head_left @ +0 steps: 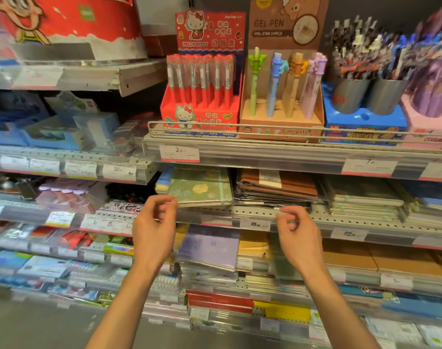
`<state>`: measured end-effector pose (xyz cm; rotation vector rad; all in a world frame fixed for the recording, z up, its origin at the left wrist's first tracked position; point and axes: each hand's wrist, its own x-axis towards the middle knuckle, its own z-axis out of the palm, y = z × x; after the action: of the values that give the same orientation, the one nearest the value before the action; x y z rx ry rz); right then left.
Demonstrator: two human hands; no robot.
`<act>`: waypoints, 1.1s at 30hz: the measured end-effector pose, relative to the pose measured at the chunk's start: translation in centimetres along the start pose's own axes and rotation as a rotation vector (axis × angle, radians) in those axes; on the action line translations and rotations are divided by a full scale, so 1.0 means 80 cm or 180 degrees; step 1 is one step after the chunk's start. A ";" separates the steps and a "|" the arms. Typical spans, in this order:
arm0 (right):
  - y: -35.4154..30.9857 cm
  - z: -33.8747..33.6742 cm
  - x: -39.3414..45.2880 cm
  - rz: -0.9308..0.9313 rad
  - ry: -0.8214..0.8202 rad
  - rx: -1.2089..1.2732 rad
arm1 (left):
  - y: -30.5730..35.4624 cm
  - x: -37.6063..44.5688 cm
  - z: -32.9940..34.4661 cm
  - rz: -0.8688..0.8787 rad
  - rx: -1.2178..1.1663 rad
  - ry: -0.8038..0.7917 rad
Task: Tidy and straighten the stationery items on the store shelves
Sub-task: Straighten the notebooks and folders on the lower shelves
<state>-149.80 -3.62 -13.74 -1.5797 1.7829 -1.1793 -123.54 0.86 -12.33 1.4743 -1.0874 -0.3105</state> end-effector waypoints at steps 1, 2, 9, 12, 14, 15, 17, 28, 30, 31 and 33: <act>-0.012 0.010 0.001 -0.0023 -0.0167 -0.0034 | -0.005 0.011 -0.009 -0.0061 -0.0047 0.0060; -0.025 0.021 0.003 -0.0050 -0.0357 -0.0037 | -0.010 0.022 -0.017 -0.0133 -0.0069 0.0096; -0.093 0.090 0.022 0.0472 -0.1231 0.0738 | -0.030 0.071 -0.029 -0.1220 -0.0337 -0.0871; -0.102 0.104 0.020 0.0836 -0.1345 0.1158 | -0.028 0.074 -0.022 -0.1510 -0.0729 -0.1122; -0.102 0.111 0.018 0.0949 -0.1351 0.1310 | -0.029 0.075 -0.019 -0.1571 -0.0981 -0.1182; -0.103 0.113 0.017 0.0986 -0.1328 0.1384 | -0.029 0.076 -0.018 -0.1593 -0.1085 -0.1195; -0.104 0.117 0.017 0.1038 -0.1266 0.1513 | -0.027 0.077 -0.016 -0.1579 -0.1164 -0.1221; -0.095 0.100 0.000 0.1087 -0.1559 0.1932 | -0.039 0.082 -0.026 -0.1787 -0.1089 -0.1414; -0.084 0.096 -0.007 0.1070 -0.1682 0.1908 | -0.040 0.080 -0.027 -0.1720 -0.1043 -0.1449; -0.078 0.093 -0.011 0.1050 -0.1775 0.1899 | -0.040 0.079 -0.028 -0.1695 -0.1065 -0.1468; -0.067 0.086 -0.021 0.0965 -0.1989 0.1861 | -0.041 0.072 -0.033 -0.1673 -0.1113 -0.1522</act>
<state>-140.94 -3.80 -13.11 -1.1087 1.0865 -0.8261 -117.17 -2.33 -12.38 1.3761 -0.9277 -1.2112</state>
